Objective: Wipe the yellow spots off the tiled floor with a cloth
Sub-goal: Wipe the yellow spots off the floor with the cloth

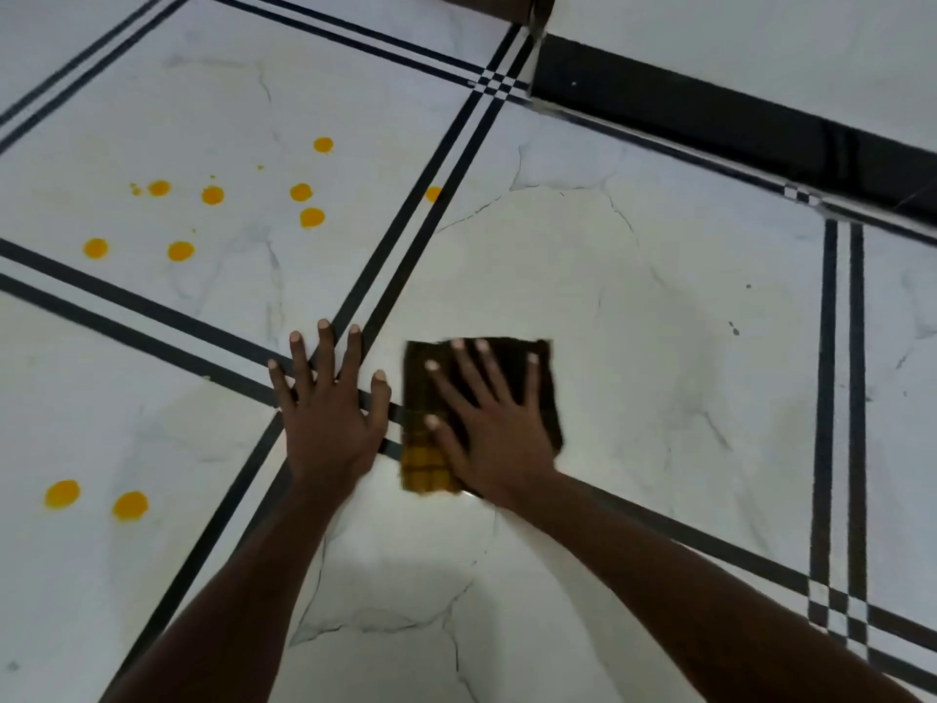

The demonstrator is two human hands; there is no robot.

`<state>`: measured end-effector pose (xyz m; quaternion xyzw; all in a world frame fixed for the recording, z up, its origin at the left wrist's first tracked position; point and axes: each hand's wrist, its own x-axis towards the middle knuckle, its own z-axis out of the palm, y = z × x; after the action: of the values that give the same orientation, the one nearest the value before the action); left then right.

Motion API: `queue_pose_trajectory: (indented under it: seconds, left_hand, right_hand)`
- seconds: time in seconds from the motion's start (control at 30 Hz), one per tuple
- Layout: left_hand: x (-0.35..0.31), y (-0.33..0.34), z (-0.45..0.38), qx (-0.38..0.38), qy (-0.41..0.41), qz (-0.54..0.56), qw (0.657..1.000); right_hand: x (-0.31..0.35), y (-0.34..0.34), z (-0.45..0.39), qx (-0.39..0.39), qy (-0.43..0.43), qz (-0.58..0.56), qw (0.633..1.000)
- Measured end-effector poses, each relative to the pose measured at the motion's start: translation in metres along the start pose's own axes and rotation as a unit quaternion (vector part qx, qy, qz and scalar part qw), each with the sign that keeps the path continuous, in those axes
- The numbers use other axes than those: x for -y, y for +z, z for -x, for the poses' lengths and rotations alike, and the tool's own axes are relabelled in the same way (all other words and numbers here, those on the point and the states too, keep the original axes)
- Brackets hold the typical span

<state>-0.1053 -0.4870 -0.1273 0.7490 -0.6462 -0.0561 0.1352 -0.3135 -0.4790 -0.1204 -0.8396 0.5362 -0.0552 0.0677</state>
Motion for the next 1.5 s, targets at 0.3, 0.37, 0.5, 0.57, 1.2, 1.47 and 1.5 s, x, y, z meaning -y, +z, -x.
queue_pose_trajectory:
  seconds: [0.3, 0.37, 0.5, 0.57, 1.2, 1.47, 1.5]
  left_hand:
    - [0.001, 0.000, 0.001, 0.006, -0.006, 0.010, 1.000]
    - [0.001, 0.001, 0.001, -0.001, -0.005, 0.005, 1.000]
    - [0.001, 0.000, 0.002, -0.002, -0.003, 0.011, 1.000]
    - [0.003, 0.000, 0.002, 0.000, 0.002, 0.018, 1.000]
    - [-0.007, 0.002, 0.002, 0.011, -0.024, 0.024, 0.999]
    - [-0.076, -0.010, -0.009, 0.040, -0.020, 0.163, 0.986]
    - [-0.079, -0.015, -0.013, 0.054, -0.038, 0.194, 0.979]
  right_hand:
    - [-0.123, -0.022, -0.111, -0.031, 0.204, -0.009, 0.978]
    - [-0.092, -0.014, -0.059, -0.062, 0.226, 0.019, 0.972]
    - [0.026, 0.005, -0.026, -0.013, 0.000, -0.004, 1.000]
    - [0.024, 0.003, -0.080, 0.013, -0.081, -0.024, 0.996]
    - [-0.016, -0.007, -0.070, 0.042, 0.054, -0.101, 0.993]
    - [-0.076, -0.057, -0.064, 0.063, 0.209, -0.125, 0.968]
    - [-0.081, -0.061, -0.063, 0.077, 0.240, -0.155, 0.955]
